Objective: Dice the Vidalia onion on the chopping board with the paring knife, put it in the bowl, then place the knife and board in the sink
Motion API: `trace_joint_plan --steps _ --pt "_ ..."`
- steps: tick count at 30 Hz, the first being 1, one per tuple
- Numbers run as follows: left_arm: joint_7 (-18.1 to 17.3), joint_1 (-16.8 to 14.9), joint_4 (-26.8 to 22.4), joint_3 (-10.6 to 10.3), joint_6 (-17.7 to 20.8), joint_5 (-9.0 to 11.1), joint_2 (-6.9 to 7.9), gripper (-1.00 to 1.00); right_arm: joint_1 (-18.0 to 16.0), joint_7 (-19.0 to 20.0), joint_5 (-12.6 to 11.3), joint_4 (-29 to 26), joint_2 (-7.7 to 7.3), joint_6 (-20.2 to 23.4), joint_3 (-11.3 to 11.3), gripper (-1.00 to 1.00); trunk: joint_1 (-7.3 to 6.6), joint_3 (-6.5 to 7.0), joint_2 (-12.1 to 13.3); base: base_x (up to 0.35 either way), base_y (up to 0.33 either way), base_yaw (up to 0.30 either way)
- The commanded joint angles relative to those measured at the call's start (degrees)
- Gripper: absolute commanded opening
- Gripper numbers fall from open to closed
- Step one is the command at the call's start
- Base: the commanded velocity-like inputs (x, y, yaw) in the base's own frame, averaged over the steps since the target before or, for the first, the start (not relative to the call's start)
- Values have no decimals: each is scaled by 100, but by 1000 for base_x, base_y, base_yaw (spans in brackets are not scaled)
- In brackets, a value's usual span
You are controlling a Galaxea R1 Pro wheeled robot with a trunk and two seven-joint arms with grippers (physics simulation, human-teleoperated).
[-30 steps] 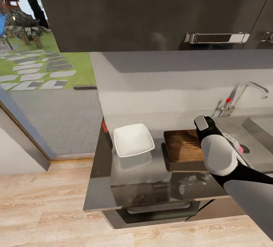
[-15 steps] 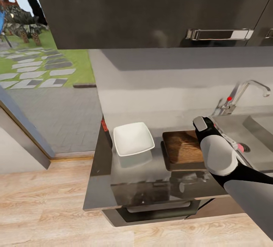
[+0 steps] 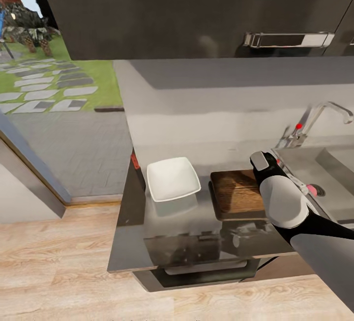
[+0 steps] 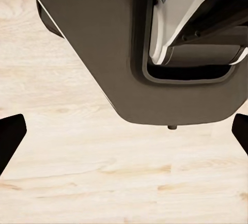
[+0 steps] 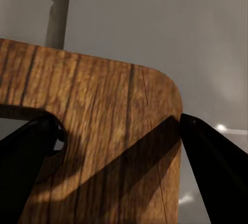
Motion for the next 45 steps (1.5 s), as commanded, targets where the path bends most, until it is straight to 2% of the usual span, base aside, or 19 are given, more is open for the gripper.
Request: trace_joint_plan --steps 1,13,28,29,45 --pt "49 2 -8 -46 -10 37 5 100 -3 -16 -14 -14 3 56 -3 -100 3 -15 -11 0 0 0" --pt "49 2 -8 -46 -10 37 3 100 -3 -16 -14 -14 4 56 -3 -100 3 -80 -11 0 0 0" --pt "49 2 49 -46 -10 37 1 100 -3 -19 -12 -14 3 56 -3 -100 3 -87 -11 0 0 0" --pt "49 2 48 -46 -10 37 1 100 -3 -18 -13 -14 3 56 -3 100 3 -87 -11 0 0 0" --pt "49 2 53 -46 -10 37 1 100 -3 -24 -15 -37 3 40 -3 100 3 -87 -11 0 0 0"
